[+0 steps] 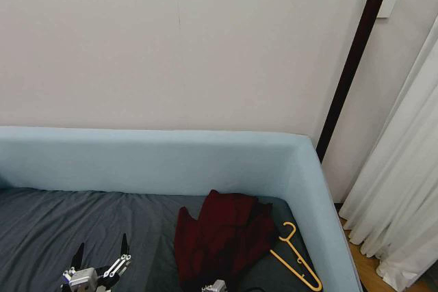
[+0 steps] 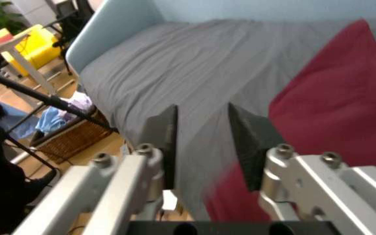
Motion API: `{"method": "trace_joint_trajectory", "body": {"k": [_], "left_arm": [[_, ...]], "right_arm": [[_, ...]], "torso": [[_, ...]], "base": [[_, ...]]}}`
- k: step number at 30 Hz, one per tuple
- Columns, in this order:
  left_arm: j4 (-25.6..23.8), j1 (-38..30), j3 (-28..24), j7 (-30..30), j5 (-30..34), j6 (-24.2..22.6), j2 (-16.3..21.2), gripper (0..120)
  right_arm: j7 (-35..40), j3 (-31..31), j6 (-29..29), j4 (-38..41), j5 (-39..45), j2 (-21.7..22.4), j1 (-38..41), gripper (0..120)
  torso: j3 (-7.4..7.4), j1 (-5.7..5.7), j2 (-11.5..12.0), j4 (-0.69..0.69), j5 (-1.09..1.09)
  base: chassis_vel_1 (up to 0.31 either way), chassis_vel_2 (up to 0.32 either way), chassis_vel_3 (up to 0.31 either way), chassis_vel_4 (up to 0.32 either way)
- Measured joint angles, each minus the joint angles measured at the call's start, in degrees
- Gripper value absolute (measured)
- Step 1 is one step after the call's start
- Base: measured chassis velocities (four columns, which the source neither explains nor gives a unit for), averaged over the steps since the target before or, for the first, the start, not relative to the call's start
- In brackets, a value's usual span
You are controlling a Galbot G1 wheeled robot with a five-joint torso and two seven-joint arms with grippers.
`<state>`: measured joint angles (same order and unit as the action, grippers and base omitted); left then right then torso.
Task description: Pick up the clothes from the sofa and hang them on the clothes hanger.
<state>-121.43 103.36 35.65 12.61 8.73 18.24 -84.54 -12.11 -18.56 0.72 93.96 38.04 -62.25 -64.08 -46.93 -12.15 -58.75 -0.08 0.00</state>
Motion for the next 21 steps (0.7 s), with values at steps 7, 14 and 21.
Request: {"method": "trace_joint_trajectory", "body": {"k": [7,14,21], "left_arm": [[-0.02,-0.33,-0.14,-0.09,-0.18,-0.47,-0.15,100],[0.32,-0.58,-0.06,-0.15,-0.19,-0.61,-0.11,100],[0.58,-0.55,0.27,-0.2,-0.19,-0.62,0.41,100]], "right_arm": [[6.57,1.65,-9.43,7.09,5.41,2.68,0.03,59],[30.75,6.57,-20.96,9.53,16.08,1.93,5.69,82],[29.58,12.07,-18.24,-6.42,11.23,-1.25,14.39,100]], "torso": [[0.0,0.0,0.0,0.0,0.0],[0.0,0.0,0.0,0.01,0.0],[-0.01,-0.01,0.01,0.0,-0.01]], "base": [[0.0,0.0,0.0,0.0],[0.0,0.0,0.0,0.0],[0.0,0.0,0.0,0.0]]}}
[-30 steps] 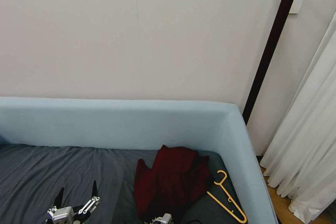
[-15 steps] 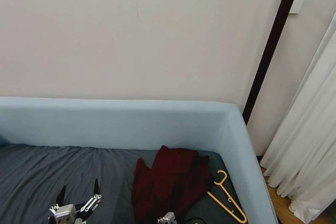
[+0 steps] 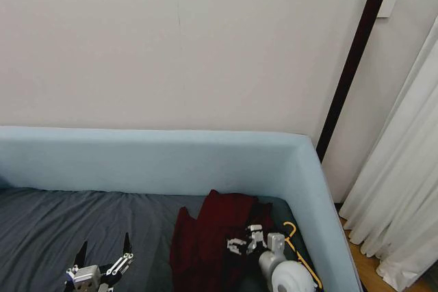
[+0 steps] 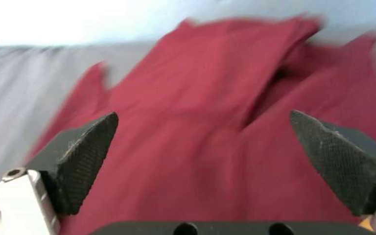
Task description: Pick up the clothes from the sofa and hang them on the clothes hanger.
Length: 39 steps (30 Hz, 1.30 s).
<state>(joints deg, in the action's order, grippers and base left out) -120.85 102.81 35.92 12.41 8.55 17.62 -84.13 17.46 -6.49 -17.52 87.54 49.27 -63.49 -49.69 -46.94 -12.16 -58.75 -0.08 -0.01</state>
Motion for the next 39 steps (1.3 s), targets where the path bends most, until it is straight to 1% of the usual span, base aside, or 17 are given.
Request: {"method": "trace_joint_trajectory", "body": {"k": [2,3,5,7,8,10,12,13,15,17,18,22,28,33,35,36,39], "left_arm": [[0.06,0.03,0.16,-0.01,0.04,-0.01,0.13,100],[0.06,0.03,0.16,-0.01,0.04,-0.01,0.13,100],[0.18,0.05,0.37,-0.01,0.14,-0.02,0.27,100],[0.32,0.04,0.49,0.0,0.18,-0.03,0.32,100],[0.32,0.04,0.49,0.0,0.18,-0.03,0.32,100],[0.4,0.03,0.56,0.0,0.19,-0.04,0.32,100],[0.44,0.02,0.62,0.03,0.19,-0.05,0.3,100],[0.44,0.02,0.62,0.03,0.19,-0.05,0.3,100],[0.44,0.04,0.68,0.02,0.19,-0.05,0.3,100],[0.44,0.06,0.82,0.02,0.19,-0.07,0.35,100],[0.44,0.06,0.86,0.03,0.19,-0.09,0.37,100],[0.46,0.02,0.9,0.04,0.19,-0.1,0.34,100],[0.58,-0.15,0.54,0.05,0.08,-0.1,0.07,100],[0.7,-0.24,0.48,0.06,0.07,-0.1,0.06,100],[0.86,-0.32,0.48,0.09,0.1,-0.09,0.12,100],[0.86,-0.32,0.48,0.09,0.1,-0.09,0.12,100],[1.22,-0.55,0.46,0.12,0.12,-0.05,0.15,100]], "right_arm": [[-1.35,1.03,1.73,-4.75,-2.77,-1.09,2.42,100],[-1.35,1.03,1.73,-4.75,-2.77,-1.09,2.42,100],[-2.34,2.29,3.13,-9.87,-8.11,-2.38,4.76,100],[-2.76,2.92,3.26,-13.1,-11.07,-3.32,6.43,100],[-2.76,2.92,3.26,-13.1,-11.07,-3.32,6.43,100],[-2.99,3.56,2.58,-16.73,-12.37,-4.6,8.65,100],[-3.49,4.24,0.33,-20.16,-10.98,-5.82,10.54,100],[-3.49,4.24,0.33,-20.16,-10.98,-5.82,10.54,100],[-4.22,5.18,-2.55,-21.89,-8.74,-6.51,11.65,100],[-5.96,6.87,-6.82,-23.13,-6.78,-7.02,12.3,100],[-6.26,7.16,-7.63,-23.35,-6.65,-7.08,12.36,100],[-6.78,7.76,-9.8,-24.51,-7.38,-7.17,12.49,100],[-7.28,7.8,-11.07,-24.94,-9.58,-7.14,11.72,100],[-8.65,8.05,-11.45,-24.87,-10.33,-6.9,10.99,87],[-9.66,8.08,-11.52,-24.74,-10.75,-6.55,10.65,75],[-9.66,8.08,-11.52,-24.74,-10.75,-6.55,10.65,75],[-10.84,8.12,-11.49,-24.9,-11.46,-6.28,10.54,62]], "torso": [[0.0,0.0,0.0,0.0,0.01],[0.0,0.0,0.0,0.0,0.01],[0.0,0.0,0.0,0.0,0.0],[0.0,0.0,0.0,-0.02,0.01],[0.0,0.0,0.0,-0.02,0.01],[0.0,0.0,0.0,0.0,0.01],[0.0,0.0,0.0,0.0,0.0],[0.0,0.0,0.0,0.0,0.0],[0.0,0.0,0.0,0.0,0.01],[0.01,0.0,0.0,0.0,0.01],[0.01,0.0,0.0,0.0,0.01],[0.01,0.0,0.0,-0.01,0.01],[0.01,0.0,0.0,0.0,0.01],[0.01,0.0,0.0,0.0,0.0],[0.01,0.0,0.0,0.0,0.01],[0.01,0.0,0.0,0.0,0.01],[0.01,0.0,0.0,0.0,0.01]], "base": [[0.0,0.0,0.0,0.0],[0.0,0.0,0.0,0.0],[0.0,0.0,0.0,0.0],[0.0,0.0,0.0,0.0],[0.0,0.0,0.0,0.0],[0.0,0.0,0.0,0.0],[0.0,0.0,0.0,0.0],[0.0,0.0,0.0,0.0],[0.0,0.0,0.0,0.0],[0.0,0.0,0.0,0.0],[0.0,0.0,0.0,0.0],[0.0,0.0,0.0,0.0],[0.0,0.0,0.0,0.0],[0.0,0.0,0.0,0.0],[0.0,0.0,0.0,0.0],[0.0,0.0,0.0,0.0],[0.0,0.0,0.0,0.0]]}}
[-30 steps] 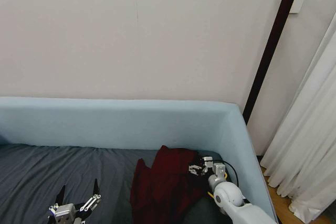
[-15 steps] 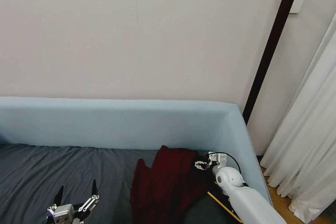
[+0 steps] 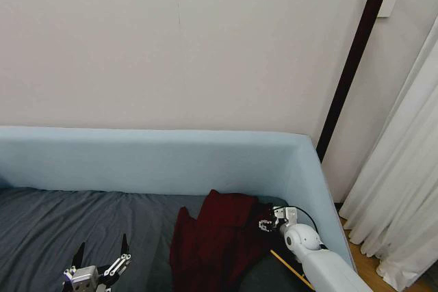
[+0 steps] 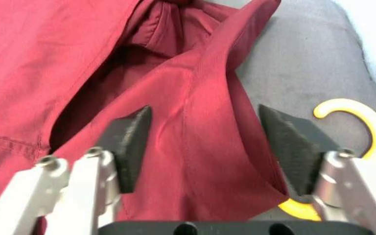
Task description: Pick up the clothes from the sofa and hang them on the clothes hanger.
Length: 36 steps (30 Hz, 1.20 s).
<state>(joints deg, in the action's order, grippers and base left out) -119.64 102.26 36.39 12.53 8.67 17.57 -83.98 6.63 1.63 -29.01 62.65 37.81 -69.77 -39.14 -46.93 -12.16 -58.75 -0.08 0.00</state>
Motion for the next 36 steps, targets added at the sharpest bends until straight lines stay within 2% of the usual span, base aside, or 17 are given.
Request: {"method": "trace_joint_trajectory", "body": {"k": [2,4,6,8,11,12,14,17,20,27,30,36], "left_arm": [[0.2,-0.22,-0.04,0.01,0.01,0.0,0.04,100],[0.26,-0.32,-0.06,0.01,0.02,0.0,0.04,100],[0.48,-0.66,-0.13,0.01,0.03,-0.16,0.07,100],[0.55,-0.74,-0.16,0.01,0.03,-0.2,0.07,100],[0.87,-1.07,-0.33,0.01,0.05,-0.4,0.07,100],[0.87,-1.07,-0.33,0.01,0.05,-0.4,0.07,100],[1.08,-1.23,-0.37,0.01,0.06,-0.42,0.11,100],[1.14,-1.3,-0.38,0.01,0.11,-0.43,0.2,100],[1.12,-1.32,-0.34,0.01,0.29,-0.43,0.37,100],[0.73,-1.24,0.0,0.17,0.68,-0.4,0.7,100],[0.37,-1.1,0.18,0.4,0.94,-0.17,0.97,100],[0.03,-1.08,0.23,0.56,1.05,-0.12,1.15,100]], "right_arm": [[-0.73,0.01,0.07,-0.25,-0.38,0.11,0.0,51],[-1.05,0.01,0.1,-0.31,-0.55,0.17,0.01,50],[-1.86,0.0,0.29,-0.43,-0.91,0.34,0.02,38],[-2.01,-0.01,0.42,-0.44,-0.94,0.37,0.02,36],[-3.58,-0.25,1.66,-0.23,-1.38,0.73,-0.3,22],[-3.58,-0.25,1.66,-0.23,-1.38,0.73,-0.3,22],[-4.19,-0.45,2.32,0.32,-1.59,1.02,-0.47,10],[-4.94,-0.69,4.35,1.2,-1.91,1.38,-0.65,1],[-8.76,-0.62,12.17,3.31,-2.64,2.25,-0.67,0],[-16.44,-0.34,20.32,10.73,2.13,5.19,0.72,0],[-21.35,-0.21,23.72,18.36,11.57,8.3,2.7,0],[-25.05,-1.63,27.2,24.53,20.04,12.42,6.95,0]], "torso": [[0.0,0.0,0.0,0.0,0.0],[0.0,0.0,0.0,0.0,0.0],[0.0,0.0,0.0,0.0,0.0],[0.0,0.0,0.0,0.0,0.0],[0.0,0.0,0.0,0.0,0.0],[0.0,0.0,0.0,0.0,0.0],[0.0,0.0,0.0,0.0,0.0],[0.0,0.01,0.0,0.0,0.0],[0.0,0.01,0.0,0.0,0.0],[0.0,0.01,0.0,0.01,0.0],[0.0,0.01,0.0,0.01,0.0],[0.0,0.01,0.0,-0.01,0.01]], "base": [[0.0,0.0,0.0,0.0],[0.0,0.0,0.0,0.0],[0.0,0.0,0.0,0.0],[0.0,0.0,0.0,0.0],[0.0,0.0,0.0,0.0],[0.0,0.0,0.0,0.0],[0.0,0.0,0.0,0.0],[0.0,0.0,0.0,0.0],[0.0,0.0,0.0,0.0],[0.0,0.0,0.0,0.0],[0.0,0.0,0.0,0.0],[0.0,0.0,0.0,0.0]]}}
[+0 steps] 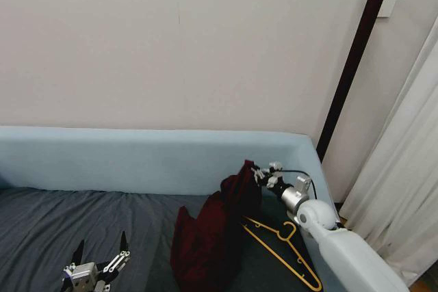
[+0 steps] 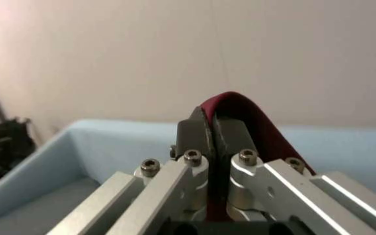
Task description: Pick up the clothes from the sofa and hang them on the clothes hanger.
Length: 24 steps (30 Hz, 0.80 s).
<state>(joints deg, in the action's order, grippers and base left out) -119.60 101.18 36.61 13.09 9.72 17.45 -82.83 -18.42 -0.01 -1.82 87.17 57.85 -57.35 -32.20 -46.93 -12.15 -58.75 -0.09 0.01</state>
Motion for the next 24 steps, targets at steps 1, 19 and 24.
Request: {"method": "trace_joint_trajectory", "body": {"k": [1,19,24], "left_arm": [[-0.14,-0.01,0.0,0.01,0.01,0.01,0.0,100],[-1.35,0.91,0.8,0.91,0.1,1.15,-0.22,100],[-0.85,1.12,1.22,1.22,0.06,1.75,-0.07,100]], "right_arm": [[-0.01,-1.27,0.86,0.96,1.72,1.2,1.98,0],[8.99,-14.18,12.38,-0.46,7.22,-4.26,24.98,0],[2.91,-14.21,12.92,9.16,3.34,-0.8,10.85,0]], "torso": [[0.0,0.0,0.0,0.0,-0.01],[0.0,-0.01,0.0,0.05,0.02],[0.01,-0.01,-0.01,0.02,-0.01]], "base": [[0.0,0.0,0.0,0.0],[0.0,0.0,0.0,0.0],[0.0,0.0,0.0,0.0]]}}
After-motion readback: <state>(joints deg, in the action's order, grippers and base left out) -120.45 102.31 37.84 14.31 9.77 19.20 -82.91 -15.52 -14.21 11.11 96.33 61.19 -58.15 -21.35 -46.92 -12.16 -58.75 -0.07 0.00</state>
